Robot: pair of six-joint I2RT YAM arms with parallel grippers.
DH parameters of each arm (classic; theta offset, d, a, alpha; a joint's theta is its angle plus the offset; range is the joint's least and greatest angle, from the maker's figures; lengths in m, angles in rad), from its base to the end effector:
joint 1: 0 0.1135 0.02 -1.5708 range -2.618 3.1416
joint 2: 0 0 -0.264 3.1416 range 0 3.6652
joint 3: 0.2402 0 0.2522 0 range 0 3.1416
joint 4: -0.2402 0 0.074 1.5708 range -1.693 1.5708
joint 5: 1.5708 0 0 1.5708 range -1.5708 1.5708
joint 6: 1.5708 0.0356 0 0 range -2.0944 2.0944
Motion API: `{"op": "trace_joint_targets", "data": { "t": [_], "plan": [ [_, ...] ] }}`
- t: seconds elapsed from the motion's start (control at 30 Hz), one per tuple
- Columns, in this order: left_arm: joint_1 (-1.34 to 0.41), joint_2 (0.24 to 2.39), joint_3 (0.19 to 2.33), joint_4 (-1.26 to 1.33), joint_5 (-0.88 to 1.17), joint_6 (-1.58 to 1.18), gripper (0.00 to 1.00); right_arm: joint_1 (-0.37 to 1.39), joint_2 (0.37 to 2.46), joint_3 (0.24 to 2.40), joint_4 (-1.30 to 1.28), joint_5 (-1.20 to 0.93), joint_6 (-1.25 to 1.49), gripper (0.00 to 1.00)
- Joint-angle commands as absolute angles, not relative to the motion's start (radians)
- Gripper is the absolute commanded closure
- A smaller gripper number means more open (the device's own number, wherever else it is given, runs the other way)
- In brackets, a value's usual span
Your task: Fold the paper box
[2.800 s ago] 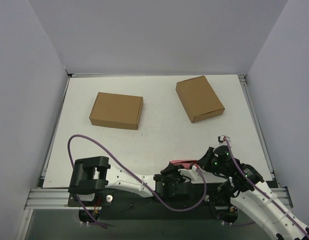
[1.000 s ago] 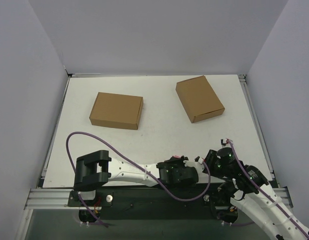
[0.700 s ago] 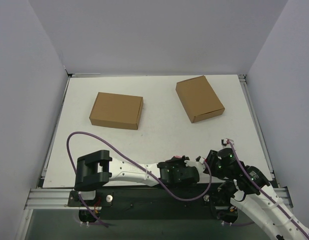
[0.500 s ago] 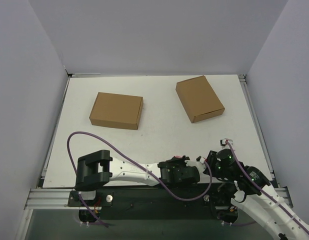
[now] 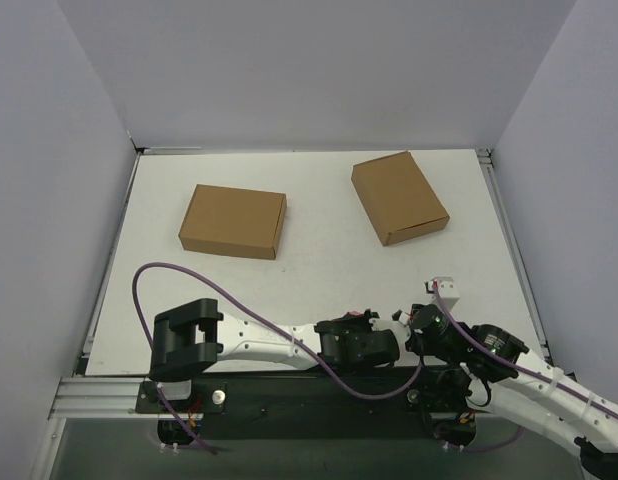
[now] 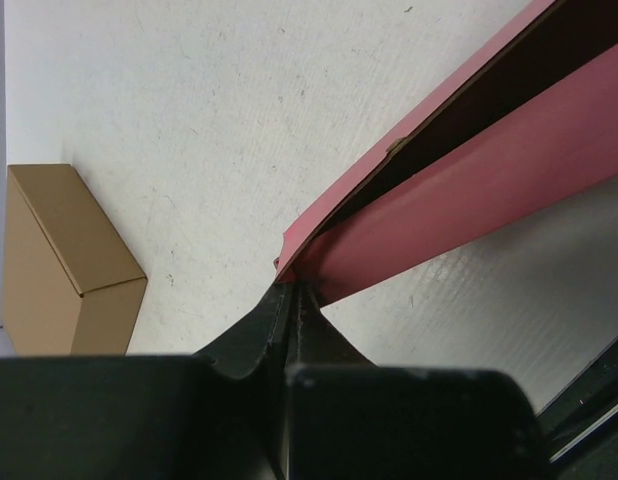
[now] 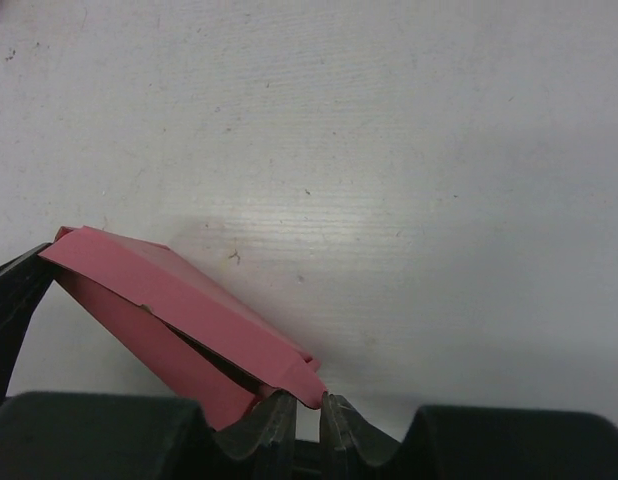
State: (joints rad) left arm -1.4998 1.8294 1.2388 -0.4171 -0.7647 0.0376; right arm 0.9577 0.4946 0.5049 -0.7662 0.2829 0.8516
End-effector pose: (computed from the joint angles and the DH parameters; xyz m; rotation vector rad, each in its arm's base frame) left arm 0.0514 -0.3749 0.1979 1.3593 1.7773 0.2361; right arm 0.0718 0.0848 0.2271 0.0197 2.3654 0.5934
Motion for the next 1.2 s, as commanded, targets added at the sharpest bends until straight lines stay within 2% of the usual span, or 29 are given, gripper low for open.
{"op": "trace_joint_targets", "data": {
  "t": [0.0, 0.17, 0.57, 0.97, 1.0, 1.03, 1.1, 1.17],
  "plan": [
    [-1.505, 1.936, 1.184, -0.528, -0.442, -0.012, 1.00, 1.009, 0.525, 0.537, -0.692, 0.354, 0.867, 0.84],
    [-1.505, 1.931, 1.186, -0.529, -0.440, -0.026, 1.00, 1.022, 0.522, 0.537, -0.664, 0.341, 0.848, 1.00],
    [-1.516, 1.950, 1.242, -0.568, -0.500, -0.054, 1.00, 1.019, 0.465, 0.566, -0.618, 0.213, 0.983, 1.00],
    [-1.506, 1.953, 1.256, -0.580, -0.492, -0.075, 1.00, 1.015, 0.416, 0.572, -0.661, 0.224, 0.968, 1.00],
    [-1.506, 1.947, 1.258, -0.584, -0.492, -0.080, 1.00, 1.015, 0.420, 0.580, -0.687, 0.233, 0.953, 0.97],
    [-1.505, 1.938, 1.262, -0.589, -0.491, -0.084, 1.00, 1.015, 0.428, 0.592, -0.699, 0.248, 0.948, 0.86],
    [-1.503, 1.931, 1.282, -0.613, -0.497, -0.104, 1.00, 1.015, 0.440, 0.612, -0.721, 0.261, 0.942, 0.71],
    [-1.500, 1.928, 1.299, -0.646, -0.505, -0.127, 1.00, 1.015, 0.449, 0.620, -0.727, 0.273, 0.934, 0.63]
  ]
}}
